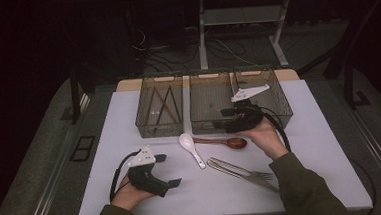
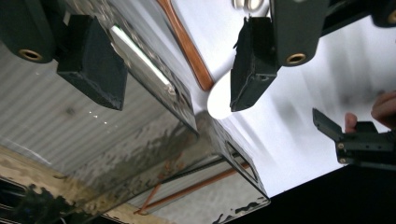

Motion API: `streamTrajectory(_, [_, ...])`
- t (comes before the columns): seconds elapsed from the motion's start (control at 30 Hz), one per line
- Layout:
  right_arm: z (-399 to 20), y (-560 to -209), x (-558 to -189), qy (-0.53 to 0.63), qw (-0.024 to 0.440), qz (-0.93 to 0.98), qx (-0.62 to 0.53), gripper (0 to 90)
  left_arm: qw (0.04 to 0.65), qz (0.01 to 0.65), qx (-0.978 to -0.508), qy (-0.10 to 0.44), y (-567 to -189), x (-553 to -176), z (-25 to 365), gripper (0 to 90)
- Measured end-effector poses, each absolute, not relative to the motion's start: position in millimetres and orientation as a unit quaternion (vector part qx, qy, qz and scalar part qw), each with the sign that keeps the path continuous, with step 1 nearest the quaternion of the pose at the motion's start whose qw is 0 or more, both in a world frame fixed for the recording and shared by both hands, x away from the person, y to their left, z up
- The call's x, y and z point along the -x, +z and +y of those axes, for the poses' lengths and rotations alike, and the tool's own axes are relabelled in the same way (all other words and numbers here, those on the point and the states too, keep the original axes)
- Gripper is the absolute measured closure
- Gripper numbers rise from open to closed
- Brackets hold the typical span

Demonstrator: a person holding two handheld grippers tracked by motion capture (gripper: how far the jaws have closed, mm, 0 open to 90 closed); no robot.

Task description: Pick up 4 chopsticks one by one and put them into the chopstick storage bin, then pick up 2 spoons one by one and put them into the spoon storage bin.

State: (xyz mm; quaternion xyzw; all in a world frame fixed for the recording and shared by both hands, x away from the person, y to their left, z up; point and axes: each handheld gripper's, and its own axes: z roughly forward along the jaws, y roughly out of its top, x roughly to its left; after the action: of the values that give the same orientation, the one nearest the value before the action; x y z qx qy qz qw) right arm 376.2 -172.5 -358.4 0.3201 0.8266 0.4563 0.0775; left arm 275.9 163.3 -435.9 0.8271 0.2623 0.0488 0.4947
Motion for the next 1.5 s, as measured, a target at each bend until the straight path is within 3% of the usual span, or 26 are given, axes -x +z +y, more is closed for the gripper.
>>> streamTrajectory(0.7, [-247.0, -398.7, -347.5, 0.438, 0.087, 0.815, -0.370, 36.6, 0.488, 0.261, -0.831, 0.057, -434.9, -274.3, 162.7, 0.0])
streamTrajectory(1.5, [-241.1, -436.9, -361.4, 0.397, 0.068, 0.823, -0.400, 37.5, 0.484, 0.262, -0.833, 0.057, -436.0, -274.6, 162.8, 0.0])
